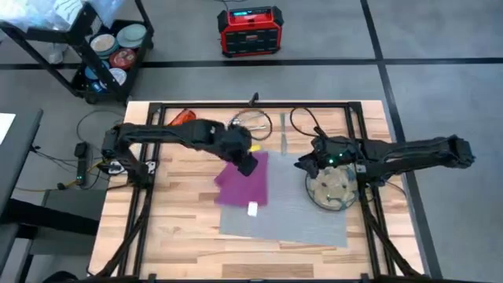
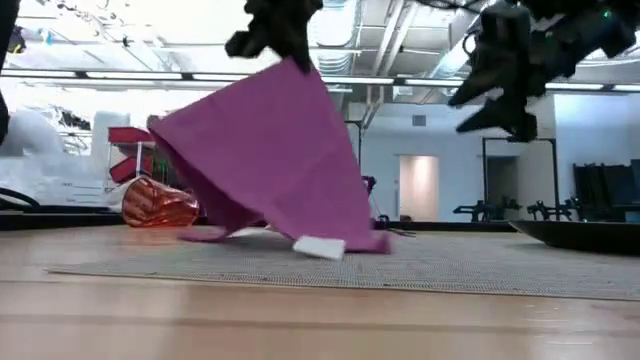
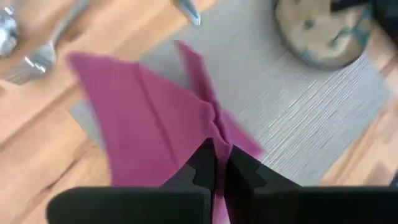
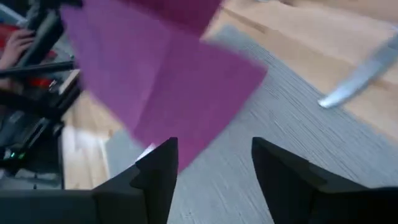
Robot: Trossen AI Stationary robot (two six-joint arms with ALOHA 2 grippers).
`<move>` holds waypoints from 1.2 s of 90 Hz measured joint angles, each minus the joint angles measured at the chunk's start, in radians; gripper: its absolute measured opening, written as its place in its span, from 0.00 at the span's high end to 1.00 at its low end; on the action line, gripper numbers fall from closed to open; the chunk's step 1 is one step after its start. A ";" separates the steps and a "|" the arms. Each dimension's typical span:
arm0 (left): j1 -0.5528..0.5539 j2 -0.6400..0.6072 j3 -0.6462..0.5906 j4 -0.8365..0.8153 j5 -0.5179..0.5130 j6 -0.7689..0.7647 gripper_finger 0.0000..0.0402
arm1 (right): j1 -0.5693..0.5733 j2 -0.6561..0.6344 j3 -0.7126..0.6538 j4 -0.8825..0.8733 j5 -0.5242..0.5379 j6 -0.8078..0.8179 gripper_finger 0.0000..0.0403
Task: Set table place
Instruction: Fold the violet table napkin
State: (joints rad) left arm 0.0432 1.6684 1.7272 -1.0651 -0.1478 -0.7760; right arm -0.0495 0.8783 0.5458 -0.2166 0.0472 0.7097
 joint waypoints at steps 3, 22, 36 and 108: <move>0.005 -0.008 0.014 0.001 -0.001 -0.003 1.00 | 0.004 0.000 0.012 -0.018 -0.006 -0.010 0.55; 0.027 -0.016 0.097 0.002 -0.002 -0.003 1.00 | 0.035 -0.005 0.035 -0.066 -0.113 -0.030 0.55; 0.039 -0.016 0.127 0.002 -0.018 -0.035 1.00 | 0.073 -0.013 0.035 -0.068 -0.148 -0.035 0.55; 0.068 -0.019 0.279 -0.516 -0.106 0.232 1.00 | 0.086 -0.085 0.035 -0.061 -0.022 0.082 0.55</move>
State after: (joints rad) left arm 0.1114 1.6489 2.0059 -1.5807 -0.2540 -0.5439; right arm 0.0368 0.7934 0.5808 -0.2776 0.0248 0.7916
